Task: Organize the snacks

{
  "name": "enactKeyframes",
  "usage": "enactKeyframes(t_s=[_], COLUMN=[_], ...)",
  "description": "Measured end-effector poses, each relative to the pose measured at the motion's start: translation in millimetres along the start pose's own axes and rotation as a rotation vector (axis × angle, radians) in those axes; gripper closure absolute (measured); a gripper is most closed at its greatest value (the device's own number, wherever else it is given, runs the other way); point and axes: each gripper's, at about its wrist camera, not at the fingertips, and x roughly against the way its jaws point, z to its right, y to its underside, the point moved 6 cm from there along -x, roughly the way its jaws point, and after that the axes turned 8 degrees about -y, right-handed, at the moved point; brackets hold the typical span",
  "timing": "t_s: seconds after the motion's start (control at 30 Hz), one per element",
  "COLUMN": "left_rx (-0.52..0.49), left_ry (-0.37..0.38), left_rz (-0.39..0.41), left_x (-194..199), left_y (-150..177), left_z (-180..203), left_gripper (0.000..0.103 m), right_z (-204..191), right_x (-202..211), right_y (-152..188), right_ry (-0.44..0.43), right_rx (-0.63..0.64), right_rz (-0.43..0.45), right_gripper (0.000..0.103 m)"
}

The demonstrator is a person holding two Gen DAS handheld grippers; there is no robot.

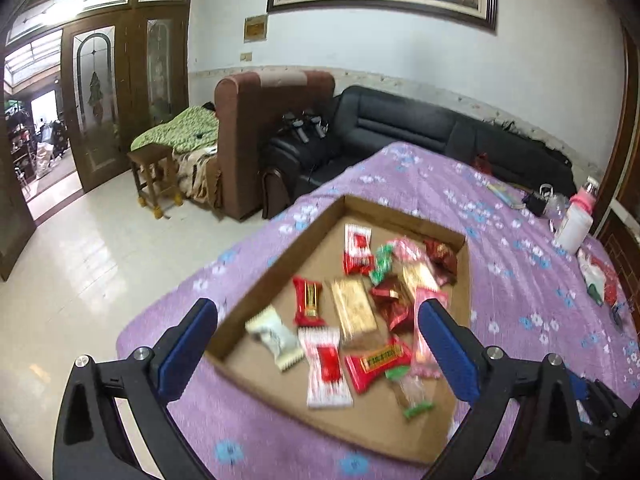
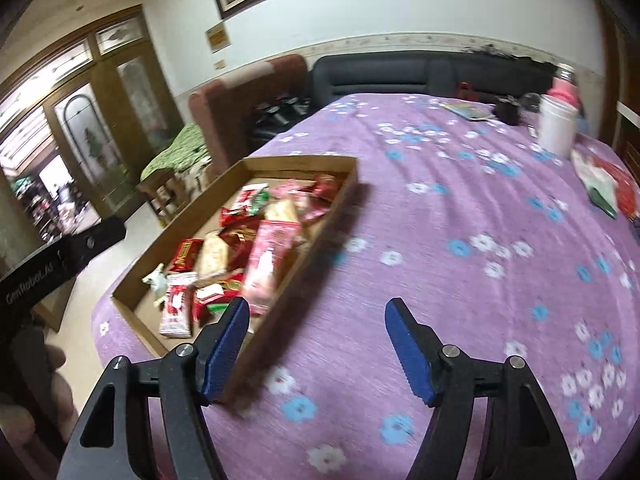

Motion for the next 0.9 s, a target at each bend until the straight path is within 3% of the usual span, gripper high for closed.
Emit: enactKeyframes(t_s=[0.27,0.9], left_rx=[-0.092,-0.147], left_ry=[-0.007,0.008], left_rz=[-0.033,-0.086], left_x=[10.9,3.3], left_y=[19.9,36.6], left_z=[25.4,53.5], left_gripper=[0.002,0.002], right_z=[6.5,26.8], right_x=[18.2,20.3], right_y=[13.9,25.1], right_ry=[0.017,0.043], right_rx=[0.017,0.013], right_rz=[0.023,0.007], right_gripper=[0.024,0.021])
